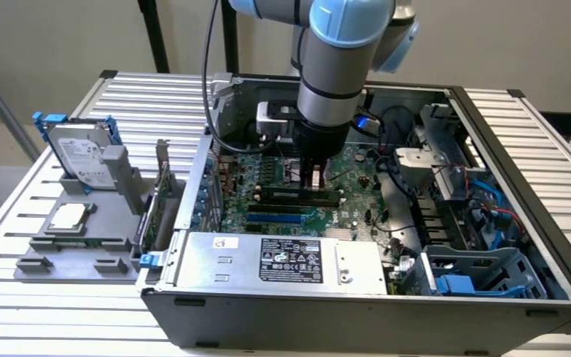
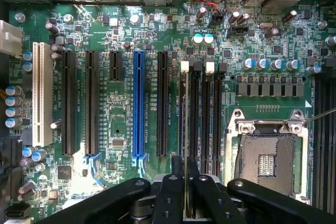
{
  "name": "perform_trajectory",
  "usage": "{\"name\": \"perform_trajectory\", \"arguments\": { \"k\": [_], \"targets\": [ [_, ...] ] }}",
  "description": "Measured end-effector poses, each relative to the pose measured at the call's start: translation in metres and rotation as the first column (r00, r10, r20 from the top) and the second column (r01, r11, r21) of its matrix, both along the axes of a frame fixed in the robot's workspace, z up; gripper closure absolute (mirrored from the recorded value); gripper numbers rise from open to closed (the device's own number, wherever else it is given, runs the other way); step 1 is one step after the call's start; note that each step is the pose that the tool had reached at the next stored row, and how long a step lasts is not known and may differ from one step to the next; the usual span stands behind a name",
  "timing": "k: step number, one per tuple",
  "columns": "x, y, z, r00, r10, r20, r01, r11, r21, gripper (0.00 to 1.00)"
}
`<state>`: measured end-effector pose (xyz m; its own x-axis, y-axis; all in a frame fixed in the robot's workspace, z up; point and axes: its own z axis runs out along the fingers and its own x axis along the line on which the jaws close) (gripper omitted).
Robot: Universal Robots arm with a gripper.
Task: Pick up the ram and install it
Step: 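Insert the ram into the slot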
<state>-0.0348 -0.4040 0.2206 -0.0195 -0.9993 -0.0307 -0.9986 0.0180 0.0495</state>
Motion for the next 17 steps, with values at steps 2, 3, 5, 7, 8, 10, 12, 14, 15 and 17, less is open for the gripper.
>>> {"name": "perform_trajectory", "arguments": {
  "k": [2,3,5,7,8,10,12,14,15,17],
  "targets": [
    [0.0,0.0,-0.0004,1.0,0.0,0.0001,0.0,1.0,0.0,0.86],
    [0.0,0.0,-0.0007,1.0,0.0,0.0001,0.0,1.0,0.0,0.86],
    [0.0,0.0,-0.0013,1.0,0.0,0.0003,0.0,1.0,0.0001,0.86],
    [0.0,0.0,-0.0019,1.0,0.0,0.0003,0.0,1.0,0.0,0.86],
    [0.0,0.0,-0.0023,1.0,0.0,0.0003,0.0,1.0,0.0,0.86],
    [0.0,0.0,-0.0029,1.0,0.0,0.0004,0.0,1.0,-0.0001,0.86],
    [0.0,0.0,-0.0035,1.0,0.0,0.0005,0.0,1.0,-0.0001,0.86],
    [0.0,0.0,-0.004,1.0,0.0,0.0008,0.0,1.0,-0.0001,0.86],
    [0.0,0.0,-0.0041,1.0,0.0,0.0009,0.0,1.0,-0.0002,0.86],
    [0.0,0.0,-0.0042,1.0,0.0,0.0009,0.0,1.0,-0.0003,0.85]
  ]
}}
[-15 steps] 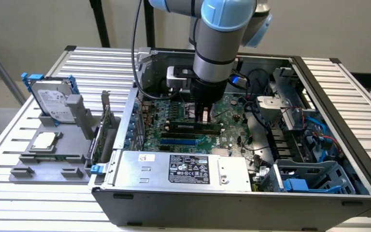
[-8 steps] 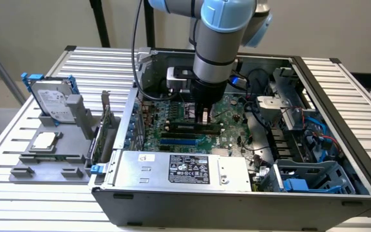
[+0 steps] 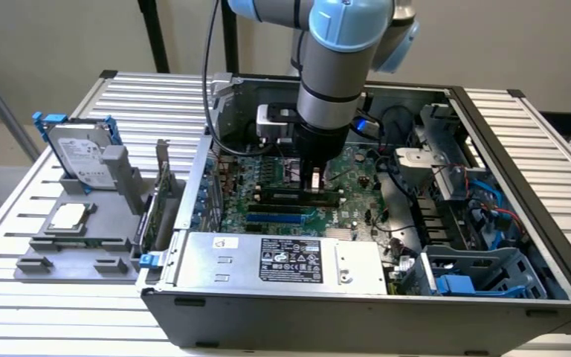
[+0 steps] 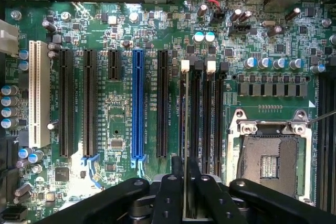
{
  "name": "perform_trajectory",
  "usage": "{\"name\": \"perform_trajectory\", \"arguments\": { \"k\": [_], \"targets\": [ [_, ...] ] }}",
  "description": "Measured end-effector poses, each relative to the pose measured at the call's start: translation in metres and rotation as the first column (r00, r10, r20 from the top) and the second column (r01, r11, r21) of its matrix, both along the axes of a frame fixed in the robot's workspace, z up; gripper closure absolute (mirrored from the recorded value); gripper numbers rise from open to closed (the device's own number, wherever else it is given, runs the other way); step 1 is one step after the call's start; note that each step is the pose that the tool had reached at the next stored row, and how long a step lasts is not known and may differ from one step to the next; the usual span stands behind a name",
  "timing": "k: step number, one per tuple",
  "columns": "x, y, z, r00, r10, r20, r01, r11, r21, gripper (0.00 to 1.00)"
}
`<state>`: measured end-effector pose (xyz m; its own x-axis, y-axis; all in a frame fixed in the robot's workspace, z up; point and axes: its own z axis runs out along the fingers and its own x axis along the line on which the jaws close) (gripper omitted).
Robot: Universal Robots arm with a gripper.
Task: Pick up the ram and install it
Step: 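Insert the ram into the slot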
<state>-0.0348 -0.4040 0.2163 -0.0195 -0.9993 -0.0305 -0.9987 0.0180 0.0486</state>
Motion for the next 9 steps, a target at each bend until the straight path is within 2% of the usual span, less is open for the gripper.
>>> {"name": "perform_trajectory", "arguments": {
  "k": [1,4,9],
  "targets": [
    [0.0,0.0,0.0,1.0,0.0,0.0,0.0,1.0,0.0001,0.78],
    [0.0,0.0001,0.0023,1.0,0.0,0.0001,0.0,1.0,0.0007,0.78],
    [0.0,0.0,0.0155,1.0,0.0,-0.0009,0.0,1.0,0.0006,0.78]
  ]
}}
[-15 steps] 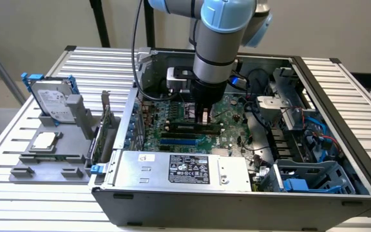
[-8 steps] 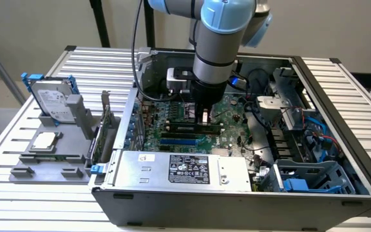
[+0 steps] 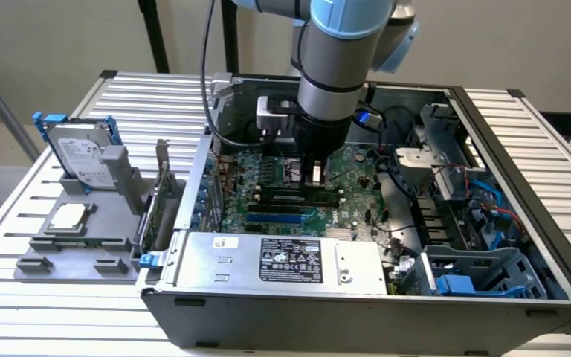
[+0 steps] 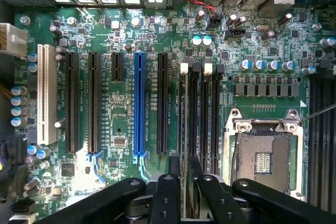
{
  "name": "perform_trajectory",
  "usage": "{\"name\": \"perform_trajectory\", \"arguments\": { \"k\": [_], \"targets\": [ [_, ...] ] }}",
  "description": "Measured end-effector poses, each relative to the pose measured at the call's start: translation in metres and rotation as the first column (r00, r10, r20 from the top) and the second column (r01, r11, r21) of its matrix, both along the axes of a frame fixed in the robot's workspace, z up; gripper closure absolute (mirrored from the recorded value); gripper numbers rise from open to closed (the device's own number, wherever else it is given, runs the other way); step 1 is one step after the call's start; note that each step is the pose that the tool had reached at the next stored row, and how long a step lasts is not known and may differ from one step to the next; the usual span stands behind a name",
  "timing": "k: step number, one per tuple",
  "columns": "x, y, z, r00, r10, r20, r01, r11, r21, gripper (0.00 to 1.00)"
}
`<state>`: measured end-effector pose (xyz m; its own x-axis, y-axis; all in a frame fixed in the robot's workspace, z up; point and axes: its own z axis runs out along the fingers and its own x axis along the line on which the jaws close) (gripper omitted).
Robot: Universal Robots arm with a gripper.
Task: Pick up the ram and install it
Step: 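Insert the ram into the slot, then press down the ram until it locks into place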
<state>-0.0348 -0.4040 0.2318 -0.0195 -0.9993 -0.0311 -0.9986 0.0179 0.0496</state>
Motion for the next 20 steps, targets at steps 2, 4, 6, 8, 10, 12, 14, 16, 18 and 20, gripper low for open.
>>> {"name": "perform_trajectory", "arguments": {
  "k": [2,4,6,8,10,12,14,16,18,20],
  "targets": [
    [-0.0001,0.0,0.004,1.0,0.0,-0.0008,0.0,1.0,0.0,0.78],
    [-0.0002,0.0,0.0068,1.0,0.0,-0.0014,0.0,1.0,-0.0001,0.87],
    [-0.001,0.0,0.0085,1.0,0.0,-0.0014,0.0,1.0,0.0,0.89],
    [-0.0018,0.0001,0.0088,1.0,0.0,-0.0012,0.0,1.0,0.0004,0.89],
    [-0.0019,0.0,0.0088,1.0,0.0,-0.0013,0.0,1.0,0.0003,0.89],
    [-0.002,0.0,0.0089,1.0,0.0,-0.0014,0.0,1.0,0.0,0.89],
    [-0.0021,0.0002,0.0089,1.0,0.0,-0.0015,0.0,1.0,0.0,0.89],
    [-0.0027,0.0003,0.0089,1.0,0.0,-0.001,0.0,1.0,0.0001,0.89],
    [-0.0034,0.0004,0.0087,1.0,0.0,-0.0004,0.0,1.0,0.0,0.89],
    [-0.0035,0.0004,0.0082,1.0,0.0,0.0003,0.0,1.0,-0.0001,0.89]
  ]
}}
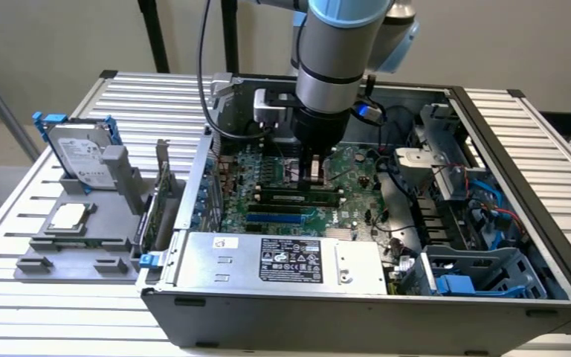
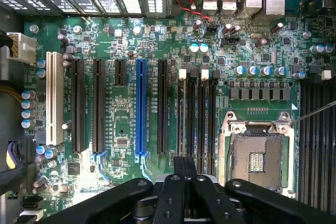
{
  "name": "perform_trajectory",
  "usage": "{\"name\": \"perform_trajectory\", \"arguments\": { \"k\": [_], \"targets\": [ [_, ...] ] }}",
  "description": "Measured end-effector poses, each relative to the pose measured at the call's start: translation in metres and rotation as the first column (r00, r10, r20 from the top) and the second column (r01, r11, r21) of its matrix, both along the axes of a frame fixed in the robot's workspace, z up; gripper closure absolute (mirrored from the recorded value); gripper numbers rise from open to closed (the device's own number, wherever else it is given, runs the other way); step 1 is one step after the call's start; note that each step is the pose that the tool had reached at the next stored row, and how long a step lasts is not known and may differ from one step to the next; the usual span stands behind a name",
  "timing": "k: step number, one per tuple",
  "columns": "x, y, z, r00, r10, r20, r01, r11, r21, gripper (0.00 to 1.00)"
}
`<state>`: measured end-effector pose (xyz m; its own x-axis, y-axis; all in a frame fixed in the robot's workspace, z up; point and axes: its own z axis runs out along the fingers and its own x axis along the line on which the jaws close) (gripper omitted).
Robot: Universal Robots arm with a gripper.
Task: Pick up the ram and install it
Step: 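Press down the ram until it locks into place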
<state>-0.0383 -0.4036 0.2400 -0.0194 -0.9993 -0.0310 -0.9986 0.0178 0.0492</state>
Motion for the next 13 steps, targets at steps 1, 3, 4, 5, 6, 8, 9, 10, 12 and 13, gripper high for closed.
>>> {"name": "perform_trajectory", "arguments": {
  "k": [1,3,4,5,6,8,9,10,12,13],
  "targets": [
    [-0.0001,0.0,-0.0004,1.0,0.0,0.0007,0.0,1.0,-0.0001,0.89],
    [-0.0004,0.0,-0.0015,1.0,0.0,0.0029,0.0,1.0,-0.0006,0.89],
    [-0.0006,0.0,-0.0022,1.0,0.0,0.0041,0.0,1.0,-0.0007,0.89],
    [-0.0007,0.0,-0.0028,1.0,0.0,0.0054,0.0,1.0,-0.0009,0.89],
    [-0.0009,0.0,-0.0035,1.0,0.0,0.0068,0.0,1.0,-0.001,0.89],
    [-0.0013,0.0,-0.0049,1.0,0.0,0.0092,0.0,1.0,-0.0014,0.89],
    [-0.0016,0.0,-0.0056,0.9999,0.0,0.0103,0.0,1.0,-0.0015,0.89],
    [-0.0018,0.0,-0.0062,0.9999,0.0,0.0112,0.0,1.0,-0.0017,0.89],
    [-0.0022,0.0,-0.0077,0.9999,0.0,0.0128,0.0,1.0,-0.0018,0.89],
    [-0.0025,0.0,-0.0084,0.9999,0.0,0.0135,0.0,1.0,-0.0018,0.89]
  ]
}}
